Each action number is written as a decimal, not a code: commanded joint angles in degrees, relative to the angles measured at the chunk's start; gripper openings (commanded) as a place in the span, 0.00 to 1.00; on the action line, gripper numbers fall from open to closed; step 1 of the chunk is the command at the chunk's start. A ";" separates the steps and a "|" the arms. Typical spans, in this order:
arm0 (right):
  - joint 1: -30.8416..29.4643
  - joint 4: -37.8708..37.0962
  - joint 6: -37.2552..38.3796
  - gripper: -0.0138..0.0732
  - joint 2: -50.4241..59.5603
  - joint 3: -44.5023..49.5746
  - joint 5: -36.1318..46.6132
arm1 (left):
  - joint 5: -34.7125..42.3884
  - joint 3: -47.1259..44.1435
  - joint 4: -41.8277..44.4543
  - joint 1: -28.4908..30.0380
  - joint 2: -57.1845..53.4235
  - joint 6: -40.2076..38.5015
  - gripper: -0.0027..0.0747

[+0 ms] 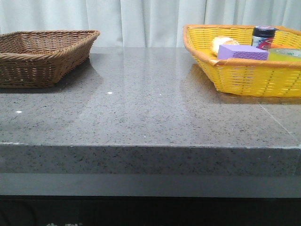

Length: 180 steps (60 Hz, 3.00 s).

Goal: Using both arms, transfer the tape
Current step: 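Reach the right gripper into the yellow basket and grasp the yellow tape roll, then lift the tape roll out and lower it onto the table between baskets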

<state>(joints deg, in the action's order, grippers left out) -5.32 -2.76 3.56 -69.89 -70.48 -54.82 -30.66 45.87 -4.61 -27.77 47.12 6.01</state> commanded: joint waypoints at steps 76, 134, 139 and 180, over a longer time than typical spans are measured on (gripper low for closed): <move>-1.06 6.34 -16.61 0.67 -41.82 -37.38 -13.82 | 3.64 2.01 -0.52 -7.49 -0.21 0.08 0.71; 0.30 9.99 -16.78 0.32 -31.03 -43.64 -19.38 | 3.64 2.01 -0.52 -7.49 -0.21 0.08 0.71; 2.43 10.85 -16.78 0.32 -28.69 -43.64 -19.27 | 3.64 2.01 -0.52 -7.49 -0.21 0.08 0.71; 34.04 10.85 -15.81 0.32 -28.55 -43.64 -15.13 | 3.64 2.01 -0.52 -7.49 -0.21 0.08 0.71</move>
<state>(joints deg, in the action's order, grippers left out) 26.43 7.27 -12.56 -99.70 -112.11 -72.63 -30.93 45.87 -4.61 -34.88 47.12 6.01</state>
